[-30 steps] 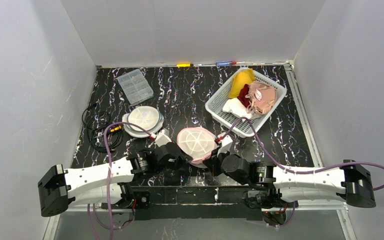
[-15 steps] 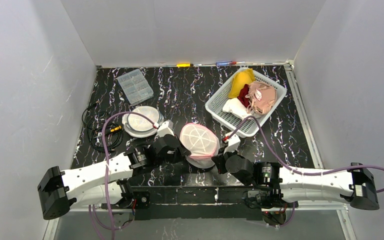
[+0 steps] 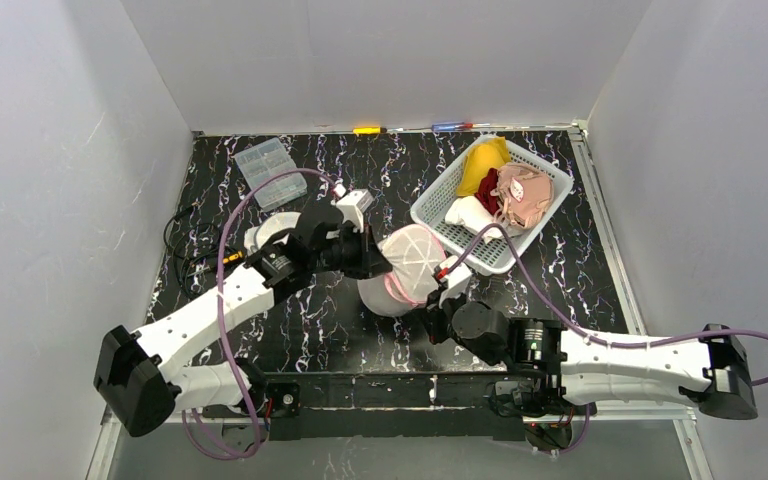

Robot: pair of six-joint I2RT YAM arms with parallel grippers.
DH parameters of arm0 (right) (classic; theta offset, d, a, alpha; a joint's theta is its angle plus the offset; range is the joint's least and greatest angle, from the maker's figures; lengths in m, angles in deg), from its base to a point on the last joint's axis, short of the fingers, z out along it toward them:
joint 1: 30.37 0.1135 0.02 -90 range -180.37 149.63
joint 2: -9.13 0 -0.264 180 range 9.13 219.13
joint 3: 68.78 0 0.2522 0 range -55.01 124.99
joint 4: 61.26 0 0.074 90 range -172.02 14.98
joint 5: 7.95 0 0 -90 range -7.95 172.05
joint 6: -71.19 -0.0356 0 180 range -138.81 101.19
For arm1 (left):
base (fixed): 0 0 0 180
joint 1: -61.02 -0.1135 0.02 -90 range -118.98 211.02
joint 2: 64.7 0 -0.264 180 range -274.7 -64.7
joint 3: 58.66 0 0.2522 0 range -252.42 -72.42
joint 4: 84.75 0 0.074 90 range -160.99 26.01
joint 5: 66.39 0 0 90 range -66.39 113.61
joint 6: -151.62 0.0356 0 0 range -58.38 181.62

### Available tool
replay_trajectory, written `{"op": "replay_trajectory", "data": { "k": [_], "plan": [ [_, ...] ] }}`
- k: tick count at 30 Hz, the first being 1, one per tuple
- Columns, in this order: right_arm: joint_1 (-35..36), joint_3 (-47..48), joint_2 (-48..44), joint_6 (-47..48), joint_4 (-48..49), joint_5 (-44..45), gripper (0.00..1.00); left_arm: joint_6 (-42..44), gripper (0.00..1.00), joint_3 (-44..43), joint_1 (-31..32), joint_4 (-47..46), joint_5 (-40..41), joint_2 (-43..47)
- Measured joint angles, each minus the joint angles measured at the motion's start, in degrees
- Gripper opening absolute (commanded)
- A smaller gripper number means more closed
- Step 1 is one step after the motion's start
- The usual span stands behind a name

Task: Unzip the laundry bag and remove the bra
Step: Unzip the laundry bag at the center of the board.

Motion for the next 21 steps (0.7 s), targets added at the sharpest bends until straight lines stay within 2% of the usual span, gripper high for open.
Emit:
{"op": "replay_trajectory", "data": {
  "k": [4, 8, 12, 17, 21],
  "plan": [
    [0.09, -0.02, 3.34, -0.24, 2.49, -1.11, 0.01, 4.39, 0.00, -2.12, -0.48, -0.31, -3.74, -1.84],
    [0.37, -0.83, 6.03, -2.19, 4.02, -1.42, 0.01, 2.10, 0.00, 6.36, -1.01, -5.01, -4.61, -1.95],
    [0.52, -2.60, 7.48, -4.44, 5.66, -1.62, 0.01, -1.29, 0.02, 13.05, -1.07, -5.51, -4.28, -1.95],
    [0.52, -3.32, 9.22, -6.49, 8.07, -2.21, 0.01, -4.11, 0.34, 14.78, -1.07, -5.03, -1.49, 1.70],
    [0.76, -3.32, 10.45, -7.72, 9.92, -2.43, 0.01, -6.91, 0.49, 14.78, -1.07, -2.69, 1.51, 6.80]
  ]
}}
